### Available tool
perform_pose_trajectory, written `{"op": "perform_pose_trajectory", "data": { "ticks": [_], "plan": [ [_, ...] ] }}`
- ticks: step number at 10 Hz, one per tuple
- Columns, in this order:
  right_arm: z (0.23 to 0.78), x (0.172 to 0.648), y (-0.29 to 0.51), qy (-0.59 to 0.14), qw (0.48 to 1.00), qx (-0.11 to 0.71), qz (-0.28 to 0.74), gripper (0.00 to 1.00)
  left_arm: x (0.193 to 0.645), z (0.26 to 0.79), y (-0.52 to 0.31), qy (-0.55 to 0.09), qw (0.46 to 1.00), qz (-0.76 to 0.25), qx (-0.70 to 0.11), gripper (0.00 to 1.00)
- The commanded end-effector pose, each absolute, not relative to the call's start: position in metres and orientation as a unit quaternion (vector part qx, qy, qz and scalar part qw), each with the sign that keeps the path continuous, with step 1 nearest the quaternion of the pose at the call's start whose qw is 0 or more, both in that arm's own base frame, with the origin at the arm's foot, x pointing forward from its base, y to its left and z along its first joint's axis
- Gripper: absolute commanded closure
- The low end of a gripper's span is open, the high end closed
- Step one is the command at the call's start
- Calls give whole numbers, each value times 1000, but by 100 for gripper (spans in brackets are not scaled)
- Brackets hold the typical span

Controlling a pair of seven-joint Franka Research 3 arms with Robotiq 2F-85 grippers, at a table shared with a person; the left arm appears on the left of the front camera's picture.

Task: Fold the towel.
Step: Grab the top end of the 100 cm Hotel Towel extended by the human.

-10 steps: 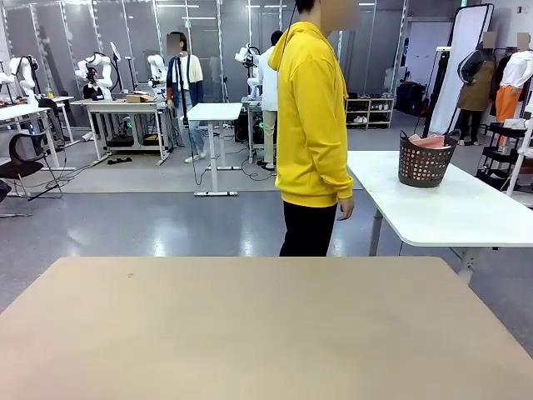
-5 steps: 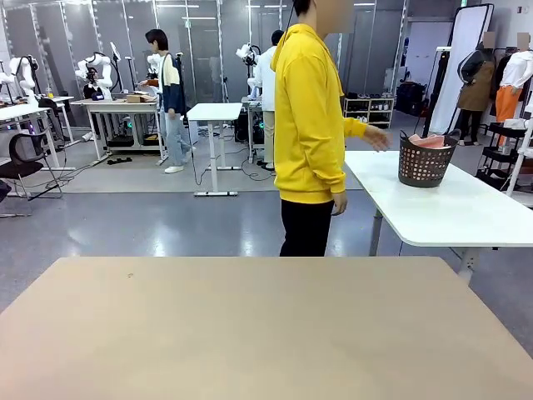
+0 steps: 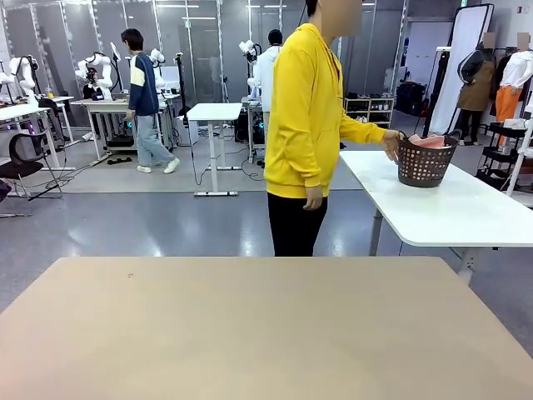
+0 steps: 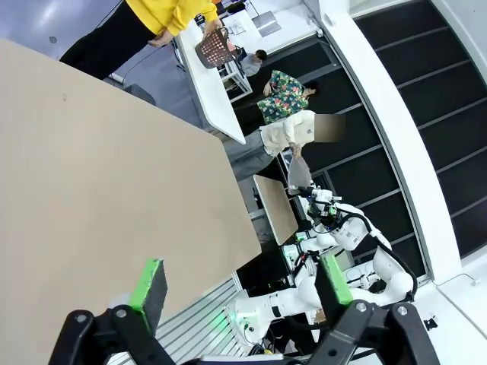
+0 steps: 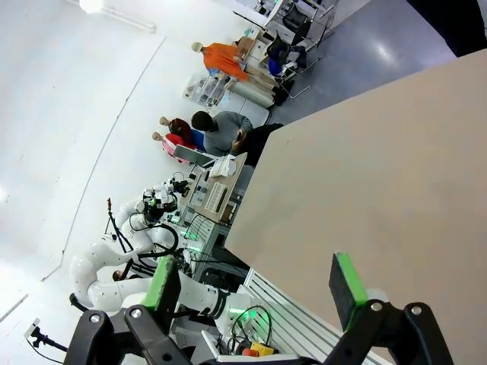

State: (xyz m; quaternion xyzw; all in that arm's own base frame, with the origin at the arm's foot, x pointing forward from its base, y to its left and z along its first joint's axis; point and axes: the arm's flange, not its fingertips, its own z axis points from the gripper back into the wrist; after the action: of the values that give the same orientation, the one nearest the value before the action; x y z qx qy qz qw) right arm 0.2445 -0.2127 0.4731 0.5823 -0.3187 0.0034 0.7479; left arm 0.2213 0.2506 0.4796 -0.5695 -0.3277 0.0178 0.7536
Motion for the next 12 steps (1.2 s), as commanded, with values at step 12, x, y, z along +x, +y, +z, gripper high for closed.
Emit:
{"op": "perform_pose_trajectory", "data": {
  "ticks": [12],
  "plan": [
    [474, 244, -213, -320, 745, 585, 5, 0, 222, 483, 253, -330, 751, 16, -572, 0]
  ]
}}
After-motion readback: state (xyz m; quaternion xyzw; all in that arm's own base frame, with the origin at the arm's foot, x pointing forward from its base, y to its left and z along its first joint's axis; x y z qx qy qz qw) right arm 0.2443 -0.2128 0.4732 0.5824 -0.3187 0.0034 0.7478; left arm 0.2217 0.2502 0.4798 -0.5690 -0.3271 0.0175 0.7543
